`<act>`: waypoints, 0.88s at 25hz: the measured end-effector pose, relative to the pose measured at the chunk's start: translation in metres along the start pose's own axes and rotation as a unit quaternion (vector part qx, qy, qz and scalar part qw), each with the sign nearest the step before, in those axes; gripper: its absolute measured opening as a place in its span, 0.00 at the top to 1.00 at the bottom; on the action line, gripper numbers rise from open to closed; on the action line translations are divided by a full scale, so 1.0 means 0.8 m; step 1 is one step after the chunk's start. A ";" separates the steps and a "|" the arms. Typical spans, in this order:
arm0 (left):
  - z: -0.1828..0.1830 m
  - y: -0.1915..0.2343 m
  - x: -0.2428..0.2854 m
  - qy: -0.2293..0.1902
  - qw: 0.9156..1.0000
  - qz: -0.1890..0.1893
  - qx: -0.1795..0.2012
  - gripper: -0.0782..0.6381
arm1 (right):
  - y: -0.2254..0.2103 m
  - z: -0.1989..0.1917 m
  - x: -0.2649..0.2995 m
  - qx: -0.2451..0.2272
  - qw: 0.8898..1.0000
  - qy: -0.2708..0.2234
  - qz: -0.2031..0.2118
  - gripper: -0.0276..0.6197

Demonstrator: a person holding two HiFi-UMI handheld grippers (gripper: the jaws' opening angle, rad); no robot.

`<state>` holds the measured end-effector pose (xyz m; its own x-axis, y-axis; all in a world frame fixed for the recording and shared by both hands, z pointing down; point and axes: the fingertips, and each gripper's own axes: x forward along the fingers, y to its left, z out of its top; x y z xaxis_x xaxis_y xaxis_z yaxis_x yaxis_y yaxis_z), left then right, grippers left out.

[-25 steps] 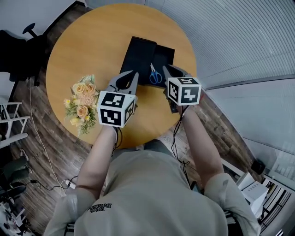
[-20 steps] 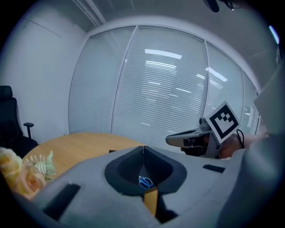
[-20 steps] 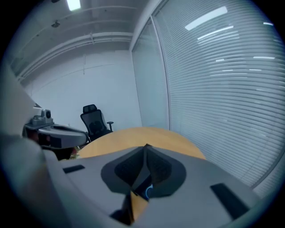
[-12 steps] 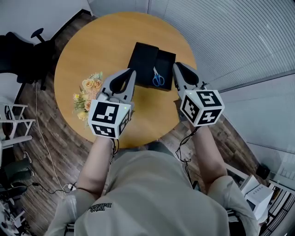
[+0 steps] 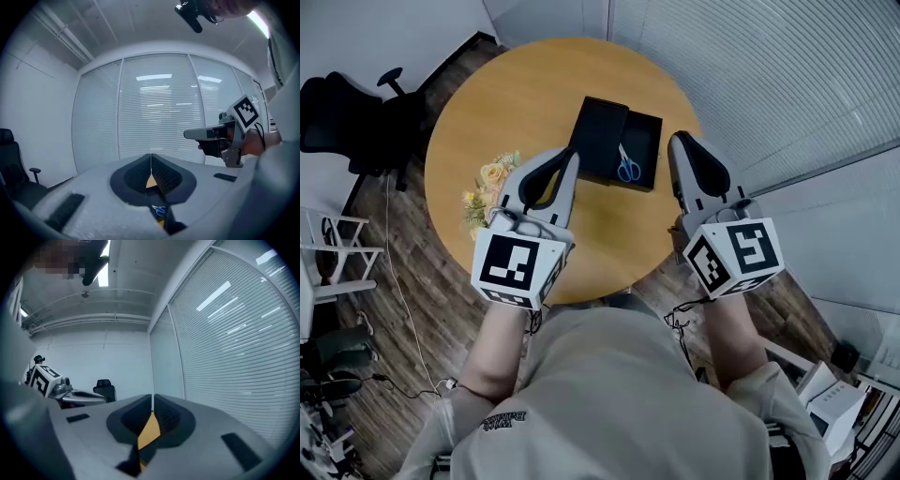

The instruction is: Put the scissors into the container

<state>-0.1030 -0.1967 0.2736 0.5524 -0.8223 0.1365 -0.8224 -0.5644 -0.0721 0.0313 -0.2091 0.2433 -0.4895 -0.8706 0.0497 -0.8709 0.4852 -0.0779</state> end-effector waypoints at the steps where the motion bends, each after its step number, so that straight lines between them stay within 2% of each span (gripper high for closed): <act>1: 0.005 -0.002 -0.002 -0.003 1.000 0.001 0.005 0.86 | 0.002 0.006 -0.003 -0.006 1.000 -0.005 0.001 0.90; 5: 0.009 -0.009 -0.008 0.001 0.999 0.007 0.035 0.86 | 0.010 0.013 -0.019 -0.015 1.000 -0.009 0.010 0.90; 9: 0.027 -0.012 -0.026 -0.009 1.000 0.015 0.026 0.86 | 0.027 0.025 -0.042 -0.017 0.999 -0.010 0.028 0.90; 14: 0.033 -0.015 -0.041 -0.021 0.999 0.020 0.015 0.86 | 0.042 0.040 -0.053 0.005 0.999 -0.017 0.050 0.90; 22: 0.006 -0.024 -0.060 -0.002 1.000 0.020 0.002 0.86 | 0.055 0.026 -0.063 -0.034 0.998 -0.003 0.054 0.90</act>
<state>-0.1132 -0.1469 0.2637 0.5193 -0.8449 0.1285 -0.8436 -0.5308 -0.0807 0.0186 -0.1454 0.2164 -0.5804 -0.8134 0.0378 -0.8142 0.5803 -0.0142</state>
